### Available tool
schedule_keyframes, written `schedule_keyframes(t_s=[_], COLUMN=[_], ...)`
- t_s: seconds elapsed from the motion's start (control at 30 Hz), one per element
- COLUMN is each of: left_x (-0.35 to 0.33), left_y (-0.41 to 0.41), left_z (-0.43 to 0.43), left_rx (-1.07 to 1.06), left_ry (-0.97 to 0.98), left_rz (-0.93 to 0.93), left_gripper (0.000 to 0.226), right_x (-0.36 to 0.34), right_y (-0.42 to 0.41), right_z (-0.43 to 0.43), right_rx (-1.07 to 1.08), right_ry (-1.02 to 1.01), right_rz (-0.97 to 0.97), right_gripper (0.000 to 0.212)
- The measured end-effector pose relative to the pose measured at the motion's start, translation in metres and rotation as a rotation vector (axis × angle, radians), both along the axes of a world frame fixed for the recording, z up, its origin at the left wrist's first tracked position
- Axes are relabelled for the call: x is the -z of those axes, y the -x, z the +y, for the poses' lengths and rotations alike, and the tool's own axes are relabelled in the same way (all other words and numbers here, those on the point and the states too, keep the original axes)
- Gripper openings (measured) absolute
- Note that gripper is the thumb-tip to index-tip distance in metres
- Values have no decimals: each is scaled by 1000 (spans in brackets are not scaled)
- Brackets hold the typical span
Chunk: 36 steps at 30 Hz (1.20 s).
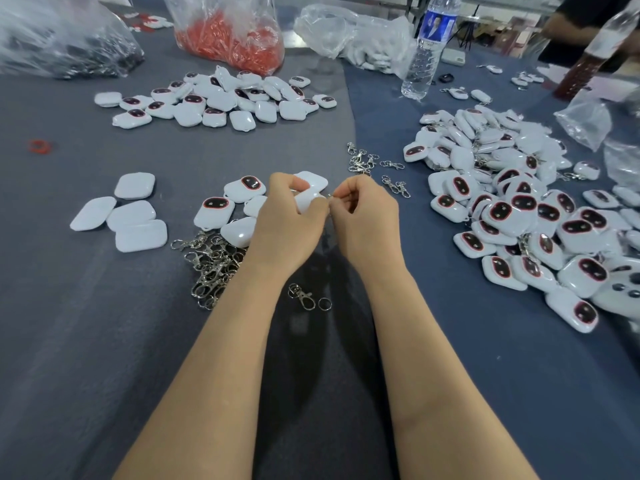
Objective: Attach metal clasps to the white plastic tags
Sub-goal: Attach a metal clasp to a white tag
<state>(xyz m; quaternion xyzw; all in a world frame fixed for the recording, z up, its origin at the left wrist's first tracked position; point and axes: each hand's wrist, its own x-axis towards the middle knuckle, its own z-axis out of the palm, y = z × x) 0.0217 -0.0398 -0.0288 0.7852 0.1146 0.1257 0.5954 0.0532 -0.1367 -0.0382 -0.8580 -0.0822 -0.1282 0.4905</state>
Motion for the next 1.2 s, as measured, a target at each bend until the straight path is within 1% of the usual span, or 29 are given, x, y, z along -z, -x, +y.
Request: schedule_keyframes(t_s=[0.13,0.43,0.57,0.7,0.83,0.97,1.03,1.1,1.2], left_x=[-1,7,9,10,11,11,11,10,11], left_y=[1,-2,-4,-5,-6,-3,-2,-1,-2], left_z=[2,1,4,2,3,3,2,3,5], left_rx=[22,33,-4,6,2,26,55,69,61], left_ry=[-22,-141,-159,-184,-238,-311,-363,-397,-353], left_rz=[-21,-18,-73,-98,-105,-125,-150,-182,-161], left_gripper=[18,24,25,26,27,27,26,26,25], right_x=[0,-1,1,0,0,-2,-4,-4,-3], right_y=[0,2,3,3,5,6,5,5,5], right_z=[0,2,5,5,5,7,6,5,4], right_rx=[27,12,-3,10,-9,-40,-48,-52,-61], right_ry=[14,57,56,34,79,164,221,230,197], right_rz=[-22,-56,-47,-40,-34,25,42,34,0], right_gripper=[11,9,7,7,6,6,8,10,10])
